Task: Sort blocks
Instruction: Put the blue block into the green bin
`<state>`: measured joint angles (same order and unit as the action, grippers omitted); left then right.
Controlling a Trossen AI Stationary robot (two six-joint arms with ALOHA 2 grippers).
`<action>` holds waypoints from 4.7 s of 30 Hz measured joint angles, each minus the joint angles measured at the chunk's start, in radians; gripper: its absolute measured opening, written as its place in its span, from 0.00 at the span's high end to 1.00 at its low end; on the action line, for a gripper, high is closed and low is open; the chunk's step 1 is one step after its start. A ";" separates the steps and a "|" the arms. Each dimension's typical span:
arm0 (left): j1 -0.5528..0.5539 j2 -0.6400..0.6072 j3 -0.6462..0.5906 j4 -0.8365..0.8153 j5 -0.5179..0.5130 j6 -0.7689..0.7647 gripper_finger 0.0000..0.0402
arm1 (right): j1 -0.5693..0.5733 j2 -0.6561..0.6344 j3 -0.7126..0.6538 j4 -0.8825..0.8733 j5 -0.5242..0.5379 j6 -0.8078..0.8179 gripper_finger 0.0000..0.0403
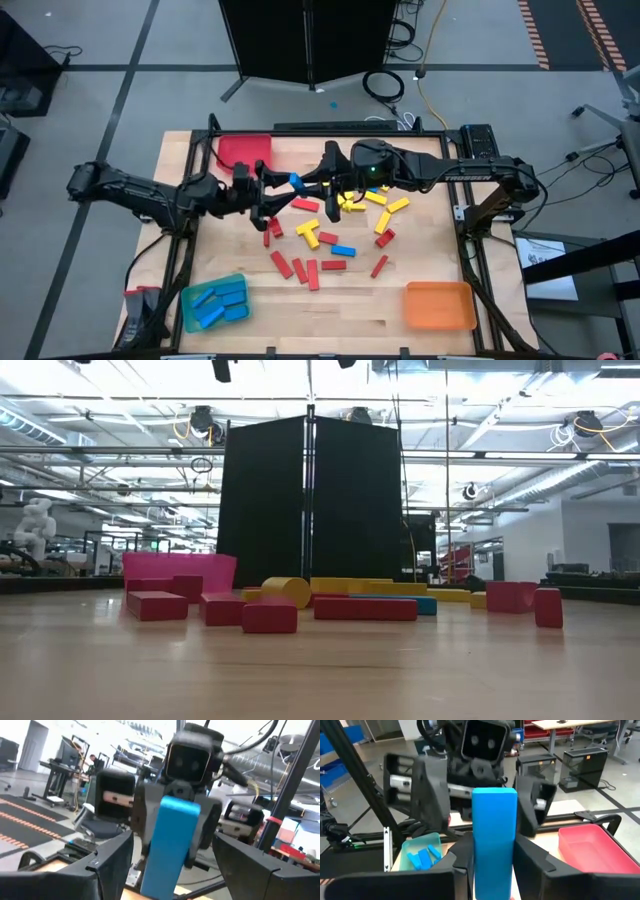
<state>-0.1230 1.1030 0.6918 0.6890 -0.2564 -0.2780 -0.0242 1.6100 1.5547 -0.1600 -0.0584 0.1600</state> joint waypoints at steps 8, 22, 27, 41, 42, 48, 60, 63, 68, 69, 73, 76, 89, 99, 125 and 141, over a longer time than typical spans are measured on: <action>-0.001 0.032 0.000 0.084 0.001 0.028 0.31 | 0.003 0.000 0.000 -0.002 -0.025 0.000 0.80; -0.001 0.027 0.000 0.089 0.017 0.023 0.31 | 0.006 0.000 0.000 -0.014 -0.025 -0.005 0.80; -0.001 0.027 0.000 0.088 0.017 0.023 0.31 | 0.008 0.000 0.000 -0.011 -0.045 -0.007 0.80; -0.001 0.032 0.000 0.088 0.017 0.023 0.31 | 0.013 0.013 0.001 0.004 -0.052 -0.014 0.80; -0.001 0.032 0.000 0.088 0.017 0.023 0.31 | 0.014 0.018 0.001 0.005 -0.052 -0.014 0.80; 0.000 0.032 0.000 0.090 0.017 0.023 0.31 | 0.019 0.036 0.002 0.021 -0.053 -0.007 0.80; -0.001 0.032 0.000 0.077 0.018 0.028 0.31 | 0.019 0.037 0.002 0.046 -0.053 -0.007 0.80; -0.001 0.032 0.000 0.077 0.018 0.032 0.31 | 0.019 0.037 0.002 0.045 -0.052 -0.007 0.80; -0.001 0.032 0.000 0.077 0.019 0.034 0.31 | 0.019 0.037 0.002 0.045 -0.052 -0.007 0.80; -0.001 0.032 0.000 0.078 0.019 0.041 0.32 | 0.019 0.037 0.001 0.045 -0.052 -0.007 0.80; -0.001 0.032 0.000 0.077 0.019 0.057 0.38 | 0.019 0.037 0.001 0.045 -0.052 -0.007 0.80; -0.001 0.032 0.000 0.077 0.019 0.082 0.44 | 0.019 0.037 0.000 0.051 -0.052 -0.007 0.80; -0.001 0.032 0.000 0.087 0.029 0.143 0.70 | 0.018 0.036 0.000 0.060 -0.049 0.006 0.80; 0.000 0.032 0.000 0.088 0.027 0.127 0.69 | 0.017 0.036 0.000 0.056 -0.044 -0.001 0.69; -0.135 -0.330 0.000 -0.830 0.249 -0.355 0.69 | 0.016 0.032 0.000 -0.526 -0.085 0.052 0.19; -0.688 -0.122 -0.059 -1.159 0.145 -0.922 0.69 | 0.016 0.032 0.000 -0.655 -0.068 0.039 0.19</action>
<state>-0.8107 0.9807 0.6331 -0.4697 -0.1110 -1.1997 -0.0086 1.6421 1.5551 -0.8154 -0.1268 0.1986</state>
